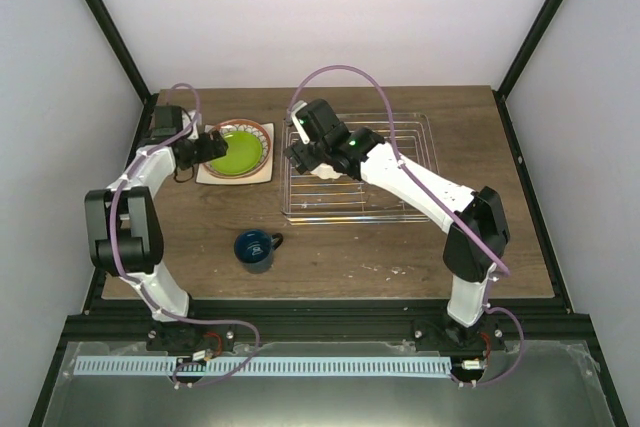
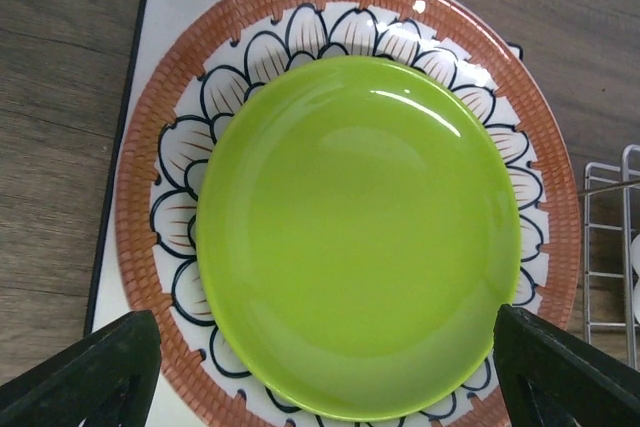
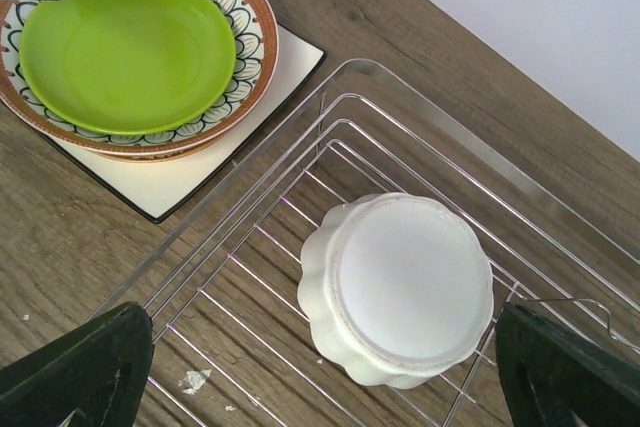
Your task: Load the mixed dishes into the dish rack
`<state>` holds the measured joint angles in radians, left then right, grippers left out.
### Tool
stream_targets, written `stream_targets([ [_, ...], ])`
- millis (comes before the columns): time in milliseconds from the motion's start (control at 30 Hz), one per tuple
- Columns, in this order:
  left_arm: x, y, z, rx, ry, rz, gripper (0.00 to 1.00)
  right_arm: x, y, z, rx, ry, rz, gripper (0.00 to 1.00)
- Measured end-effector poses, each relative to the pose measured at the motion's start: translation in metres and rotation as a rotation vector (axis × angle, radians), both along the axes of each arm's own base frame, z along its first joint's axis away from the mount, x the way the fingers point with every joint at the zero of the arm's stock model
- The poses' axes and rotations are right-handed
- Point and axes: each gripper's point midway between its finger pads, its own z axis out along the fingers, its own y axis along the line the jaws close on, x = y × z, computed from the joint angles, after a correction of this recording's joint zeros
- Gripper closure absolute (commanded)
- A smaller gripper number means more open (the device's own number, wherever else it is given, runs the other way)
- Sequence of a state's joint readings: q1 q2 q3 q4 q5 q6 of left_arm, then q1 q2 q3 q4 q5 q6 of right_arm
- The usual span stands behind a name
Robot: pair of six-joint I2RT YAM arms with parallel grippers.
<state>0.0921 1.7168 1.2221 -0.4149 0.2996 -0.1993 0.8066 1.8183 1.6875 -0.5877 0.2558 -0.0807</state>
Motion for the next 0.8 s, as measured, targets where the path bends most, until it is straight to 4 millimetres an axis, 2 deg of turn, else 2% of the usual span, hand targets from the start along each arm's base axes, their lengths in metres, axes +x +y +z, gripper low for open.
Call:
stream_targets([
  [200,0.002,-0.004,-0.015,0.009,0.023,-0.025,0.08,-0.002,0.0,-0.003,0.007,0.021,-0.002,0.06],
  [467,0.011,-0.01,-0.022,0.035,0.025,-0.052,0.09,-0.001,-0.002,-0.003,0.009,0.026,-0.01,0.06],
  [800,0.023,-0.021,-0.044,0.153,0.069,-0.077,0.09,-0.001,-0.003,-0.004,0.012,0.03,-0.017,0.06],
])
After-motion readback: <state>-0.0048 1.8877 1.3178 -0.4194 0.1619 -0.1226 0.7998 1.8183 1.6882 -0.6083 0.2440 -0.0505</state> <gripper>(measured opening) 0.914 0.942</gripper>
